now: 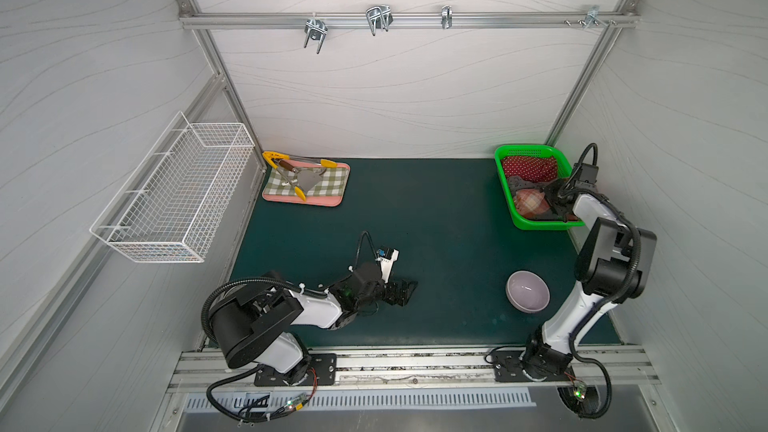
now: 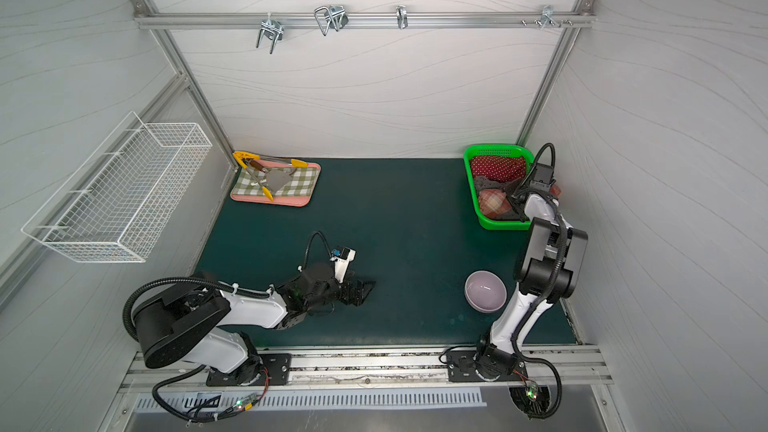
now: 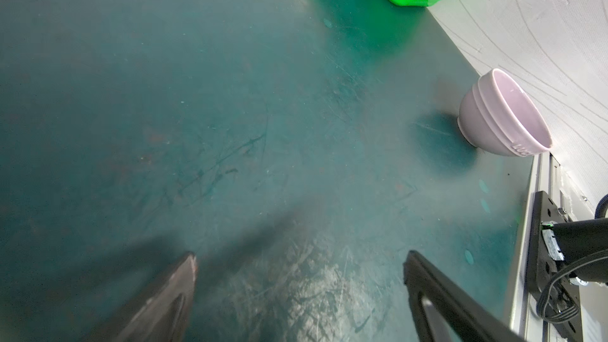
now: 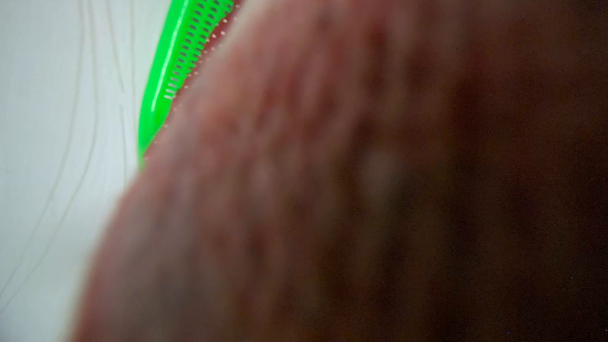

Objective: Roll up the skirts
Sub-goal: Place the skirt in the basket.

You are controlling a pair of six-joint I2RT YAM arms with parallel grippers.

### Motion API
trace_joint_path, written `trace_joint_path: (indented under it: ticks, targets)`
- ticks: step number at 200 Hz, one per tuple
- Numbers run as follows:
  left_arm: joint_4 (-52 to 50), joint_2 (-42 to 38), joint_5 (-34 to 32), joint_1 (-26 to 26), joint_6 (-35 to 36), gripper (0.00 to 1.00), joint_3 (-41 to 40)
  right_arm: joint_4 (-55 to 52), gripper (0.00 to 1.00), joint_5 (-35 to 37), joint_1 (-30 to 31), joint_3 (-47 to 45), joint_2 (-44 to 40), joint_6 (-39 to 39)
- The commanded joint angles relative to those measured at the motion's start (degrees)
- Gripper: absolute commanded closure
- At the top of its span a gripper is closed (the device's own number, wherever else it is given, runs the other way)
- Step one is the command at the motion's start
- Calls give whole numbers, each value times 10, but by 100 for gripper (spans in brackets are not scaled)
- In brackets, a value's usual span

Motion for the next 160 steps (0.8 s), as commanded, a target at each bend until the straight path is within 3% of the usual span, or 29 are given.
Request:
trace_joint_path:
  ticks: [1,48,100,118,142,160]
  targets:
    - [30,9,4,-1,-6,1,13,-43,100,8,14,7,22,-6]
    - [41,36,16,-1,-15,1,23,-147,100,66,39,23,82,3]
    - [27,21,2,-1,-10,1,22,-148,100,84,48,11,101,8]
    - [17,12,-2,-1,-6,1,26,-144,54,69,49,10,99,-3]
    - [9,4,-6,-1,-5,1,27,-129,3,73,52,0,72,-9]
    - [2,-1,-7,-2,-6,1,29,-136,1,83,57,11,49,-20]
